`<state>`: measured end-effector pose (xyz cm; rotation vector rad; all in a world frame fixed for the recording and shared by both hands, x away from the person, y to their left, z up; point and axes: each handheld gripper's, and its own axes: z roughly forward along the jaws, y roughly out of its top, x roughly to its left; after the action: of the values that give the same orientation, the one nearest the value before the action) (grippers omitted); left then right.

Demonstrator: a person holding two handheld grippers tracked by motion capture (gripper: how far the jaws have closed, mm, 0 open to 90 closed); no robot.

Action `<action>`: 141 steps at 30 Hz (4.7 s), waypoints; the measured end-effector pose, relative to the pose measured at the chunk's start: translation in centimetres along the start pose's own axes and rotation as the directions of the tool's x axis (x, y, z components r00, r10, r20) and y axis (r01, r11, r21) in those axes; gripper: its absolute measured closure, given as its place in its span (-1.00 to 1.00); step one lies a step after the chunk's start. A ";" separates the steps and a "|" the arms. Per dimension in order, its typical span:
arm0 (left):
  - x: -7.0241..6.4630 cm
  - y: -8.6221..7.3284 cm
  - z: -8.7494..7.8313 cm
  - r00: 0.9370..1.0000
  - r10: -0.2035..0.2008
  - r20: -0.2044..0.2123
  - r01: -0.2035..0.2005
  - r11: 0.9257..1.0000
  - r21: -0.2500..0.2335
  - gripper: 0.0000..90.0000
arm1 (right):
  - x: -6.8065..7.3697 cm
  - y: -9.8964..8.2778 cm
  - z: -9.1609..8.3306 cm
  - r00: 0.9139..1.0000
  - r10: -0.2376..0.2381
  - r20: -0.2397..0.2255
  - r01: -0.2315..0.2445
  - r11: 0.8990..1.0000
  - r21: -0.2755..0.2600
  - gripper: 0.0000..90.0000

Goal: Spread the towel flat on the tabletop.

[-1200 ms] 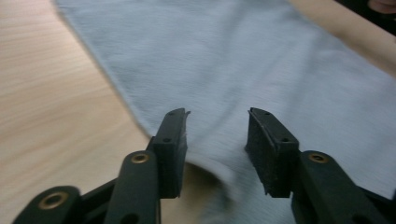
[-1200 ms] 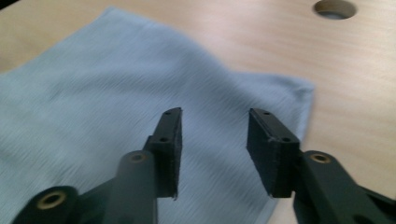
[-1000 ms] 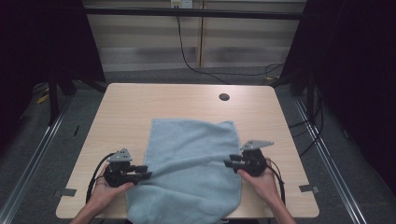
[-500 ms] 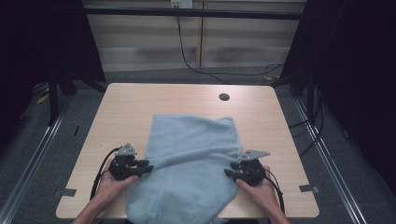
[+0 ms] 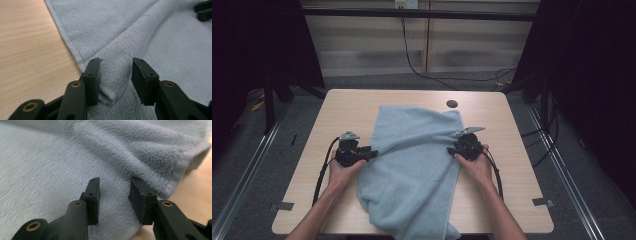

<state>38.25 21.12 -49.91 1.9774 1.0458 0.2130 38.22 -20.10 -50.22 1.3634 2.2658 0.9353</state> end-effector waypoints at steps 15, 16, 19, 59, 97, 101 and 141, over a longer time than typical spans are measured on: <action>-5.6 -4.1 -6.6 0.939 0.175 0.296 -0.176 0.984 -0.022 0.32 | 1.2 -0.7 -4.3 0.999 -0.007 -0.053 0.003 0.997 -0.076 0.17; -5.9 -4.5 -6.9 0.939 0.186 0.288 -0.186 0.982 -0.027 0.30 | 2.1 -1.1 -5.0 0.997 -0.028 -0.071 0.023 0.997 -0.076 0.17; -6.4 -5.2 -7.3 0.930 0.175 0.324 -0.180 0.984 -0.016 0.11 | 4.7 -2.8 -6.8 0.984 -0.084 -0.156 0.074 0.995 -0.073 0.15; -6.3 3.1 -7.6 0.963 0.110 0.246 -0.070 0.984 -0.162 0.83 | 10.5 -2.3 -13.1 0.890 -0.203 -0.409 0.068 0.945 -0.321 0.92; -5.6 -0.4 -2.0 0.958 0.191 0.215 -0.190 0.981 -0.022 0.85 | 7.0 -7.5 -9.5 0.952 -0.087 -0.292 0.069 0.995 -0.071 0.09; -5.2 0.2 -3.6 0.958 0.160 0.238 -0.146 0.987 -0.073 0.85 | 8.0 -7.9 -8.0 0.951 -0.167 -0.259 0.163 0.986 -0.036 0.11; -5.6 -2.6 -8.7 0.940 0.077 0.331 -0.061 0.996 -0.059 0.43 | 6.7 -8.6 -13.7 0.939 -0.068 -0.337 0.009 0.985 -0.175 0.45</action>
<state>28.86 23.06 -45.27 1.9247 0.7462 -0.0594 21.44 -22.00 -45.83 1.1501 2.3759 1.4124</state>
